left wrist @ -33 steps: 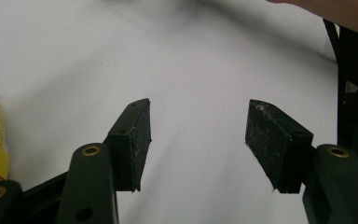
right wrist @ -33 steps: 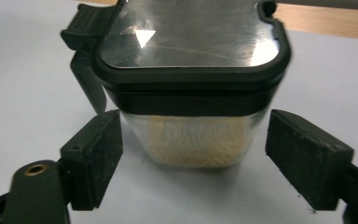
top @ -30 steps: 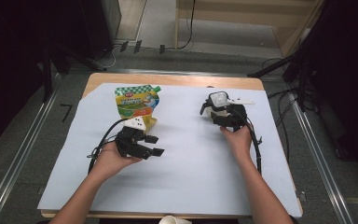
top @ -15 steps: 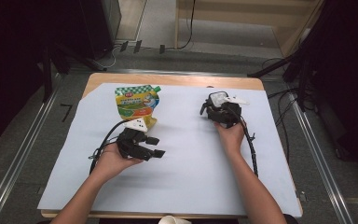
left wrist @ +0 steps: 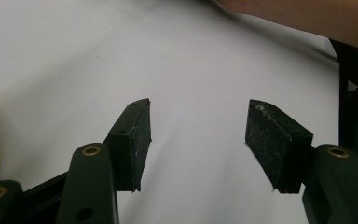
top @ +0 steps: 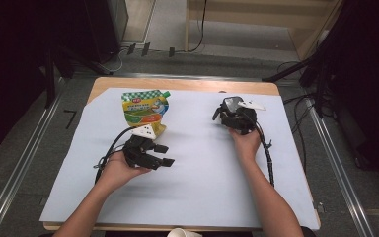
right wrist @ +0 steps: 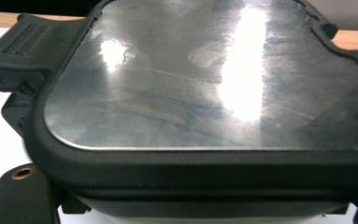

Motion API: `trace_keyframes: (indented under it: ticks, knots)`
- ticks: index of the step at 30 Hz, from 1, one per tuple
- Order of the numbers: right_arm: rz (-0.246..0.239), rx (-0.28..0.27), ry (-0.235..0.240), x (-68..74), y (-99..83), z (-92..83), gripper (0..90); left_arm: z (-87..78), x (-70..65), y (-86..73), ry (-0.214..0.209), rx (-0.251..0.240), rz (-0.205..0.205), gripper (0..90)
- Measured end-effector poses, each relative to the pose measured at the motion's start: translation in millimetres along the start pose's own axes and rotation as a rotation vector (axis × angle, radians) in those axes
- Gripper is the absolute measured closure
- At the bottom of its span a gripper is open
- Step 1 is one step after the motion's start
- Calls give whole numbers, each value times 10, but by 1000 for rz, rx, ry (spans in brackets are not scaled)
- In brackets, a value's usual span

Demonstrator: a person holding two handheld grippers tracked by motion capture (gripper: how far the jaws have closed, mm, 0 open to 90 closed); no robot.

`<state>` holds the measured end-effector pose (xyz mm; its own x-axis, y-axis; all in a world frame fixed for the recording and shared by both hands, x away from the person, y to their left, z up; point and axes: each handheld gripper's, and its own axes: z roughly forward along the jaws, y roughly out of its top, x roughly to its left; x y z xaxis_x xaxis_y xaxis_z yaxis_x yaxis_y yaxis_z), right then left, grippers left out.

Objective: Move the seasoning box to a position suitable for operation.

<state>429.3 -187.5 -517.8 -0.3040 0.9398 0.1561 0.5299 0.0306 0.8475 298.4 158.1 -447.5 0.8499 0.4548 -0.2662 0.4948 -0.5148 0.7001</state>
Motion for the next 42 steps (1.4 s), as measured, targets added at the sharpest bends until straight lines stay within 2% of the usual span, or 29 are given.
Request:
trace_keyframes:
  ticks: [6,15,19,26,36,42]
  knots:
    - [-35,10,15,53,17,-43,159,0,7,10,1,10,-8,425]
    - [-49,3,68,178,59,-272,159,25,23,38,-14,24,-1,410]
    - [-91,-8,94,257,80,-426,159,30,4,65,-5,16,20,405]
    - [-101,-15,117,319,78,-597,159,62,28,101,-14,19,18,405]
    - [-137,0,134,401,-25,-850,159,135,47,173,-30,22,21,423]
    - [-134,18,153,448,-134,-1015,159,148,57,199,-39,15,26,426]
